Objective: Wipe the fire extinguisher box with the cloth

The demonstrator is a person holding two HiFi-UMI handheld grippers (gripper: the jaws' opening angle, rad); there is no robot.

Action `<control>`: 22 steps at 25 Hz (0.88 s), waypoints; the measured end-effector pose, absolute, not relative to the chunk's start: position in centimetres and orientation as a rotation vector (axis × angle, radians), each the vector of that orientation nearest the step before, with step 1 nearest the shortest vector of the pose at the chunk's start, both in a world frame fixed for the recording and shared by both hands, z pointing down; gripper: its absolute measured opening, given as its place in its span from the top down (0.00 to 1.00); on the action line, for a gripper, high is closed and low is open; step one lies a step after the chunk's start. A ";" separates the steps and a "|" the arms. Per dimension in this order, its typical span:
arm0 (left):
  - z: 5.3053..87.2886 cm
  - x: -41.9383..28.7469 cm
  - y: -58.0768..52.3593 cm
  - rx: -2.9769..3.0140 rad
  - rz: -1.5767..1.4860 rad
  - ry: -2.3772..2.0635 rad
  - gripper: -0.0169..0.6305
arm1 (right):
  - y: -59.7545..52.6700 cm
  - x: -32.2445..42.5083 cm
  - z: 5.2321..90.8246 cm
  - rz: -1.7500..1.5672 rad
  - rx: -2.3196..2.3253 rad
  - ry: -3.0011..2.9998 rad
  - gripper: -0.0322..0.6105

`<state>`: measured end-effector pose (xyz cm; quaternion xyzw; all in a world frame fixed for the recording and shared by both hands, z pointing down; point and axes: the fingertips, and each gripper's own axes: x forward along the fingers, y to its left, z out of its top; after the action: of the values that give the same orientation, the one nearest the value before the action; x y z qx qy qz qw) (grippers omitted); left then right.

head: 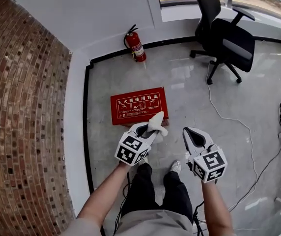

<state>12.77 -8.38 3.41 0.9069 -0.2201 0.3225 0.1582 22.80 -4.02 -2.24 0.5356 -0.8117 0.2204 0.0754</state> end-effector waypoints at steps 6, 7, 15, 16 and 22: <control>12.9 14.3 -13.5 2.559 1.091 -0.496 0.82 | -7.9 22.5 5.8 0.709 1.576 -2.298 0.91; 14.4 14.7 -14.0 2.564 1.126 -0.462 0.82 | -8.4 22.5 7.0 0.724 1.591 -2.281 0.91; 22.6 17.2 -17.3 2.660 1.499 -0.127 0.82 | -9.4 20.3 13.2 0.861 1.748 -2.179 0.91; 23.1 17.4 -17.9 2.678 1.538 -0.107 0.82 | -9.6 20.1 13.6 0.870 1.772 -2.168 0.91; 23.7 18.4 -23.4 2.777 1.604 -0.099 0.82 | -10.4 19.9 15.5 0.919 1.923 -2.099 0.91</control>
<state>18.38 -23.35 23.75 0.8650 -0.0308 0.4998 -0.0335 19.86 -10.37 15.53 0.6411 -0.6998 0.3062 0.0748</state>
